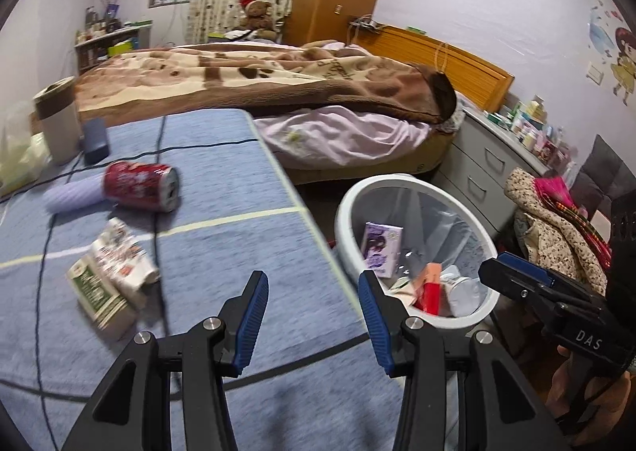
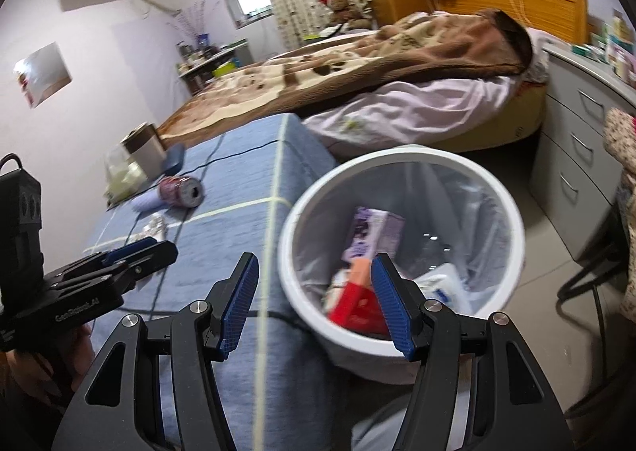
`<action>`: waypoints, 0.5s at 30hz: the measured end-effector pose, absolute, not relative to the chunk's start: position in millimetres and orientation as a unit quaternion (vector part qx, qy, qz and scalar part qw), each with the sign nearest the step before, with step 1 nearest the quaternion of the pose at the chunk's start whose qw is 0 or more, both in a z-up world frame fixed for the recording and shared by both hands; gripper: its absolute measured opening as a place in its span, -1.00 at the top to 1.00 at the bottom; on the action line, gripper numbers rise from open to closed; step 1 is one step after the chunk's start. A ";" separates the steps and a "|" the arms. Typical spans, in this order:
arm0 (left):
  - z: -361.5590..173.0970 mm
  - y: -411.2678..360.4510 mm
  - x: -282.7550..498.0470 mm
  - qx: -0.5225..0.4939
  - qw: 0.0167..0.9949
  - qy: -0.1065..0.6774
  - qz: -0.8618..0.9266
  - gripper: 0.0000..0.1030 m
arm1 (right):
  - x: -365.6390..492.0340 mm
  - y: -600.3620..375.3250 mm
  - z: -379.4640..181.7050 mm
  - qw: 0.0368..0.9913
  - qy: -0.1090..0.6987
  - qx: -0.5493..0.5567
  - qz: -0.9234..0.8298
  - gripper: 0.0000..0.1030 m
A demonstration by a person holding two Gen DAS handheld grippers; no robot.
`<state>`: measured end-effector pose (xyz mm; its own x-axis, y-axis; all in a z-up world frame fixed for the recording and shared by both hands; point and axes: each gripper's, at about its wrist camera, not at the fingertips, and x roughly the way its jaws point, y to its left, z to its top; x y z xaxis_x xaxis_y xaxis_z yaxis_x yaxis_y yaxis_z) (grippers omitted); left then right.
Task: Collect trash
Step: 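Move both open tools back over the remaining trash on the bed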
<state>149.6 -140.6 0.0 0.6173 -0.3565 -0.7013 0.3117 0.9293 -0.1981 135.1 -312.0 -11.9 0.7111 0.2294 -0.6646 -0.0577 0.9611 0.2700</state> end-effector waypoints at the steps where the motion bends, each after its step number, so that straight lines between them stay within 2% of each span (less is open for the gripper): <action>1: -0.2 -136.9 147.6 -0.029 0.900 0.396 -0.181 0.09 | 135.8 -308.3 -11.6 0.917 0.373 0.112 0.084 -0.18; 15: 0.3 -64.2 145.0 -0.051 0.916 0.390 -0.077 0.09 | 146.9 -260.5 -3.8 0.912 0.376 0.068 0.149 -0.18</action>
<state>145.0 -64.2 0.3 0.6840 -0.1814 -0.7066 0.1017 0.9828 -0.1539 146.9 -260.5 -3.8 0.6731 0.3226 -0.6655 -0.2197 0.9464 0.2367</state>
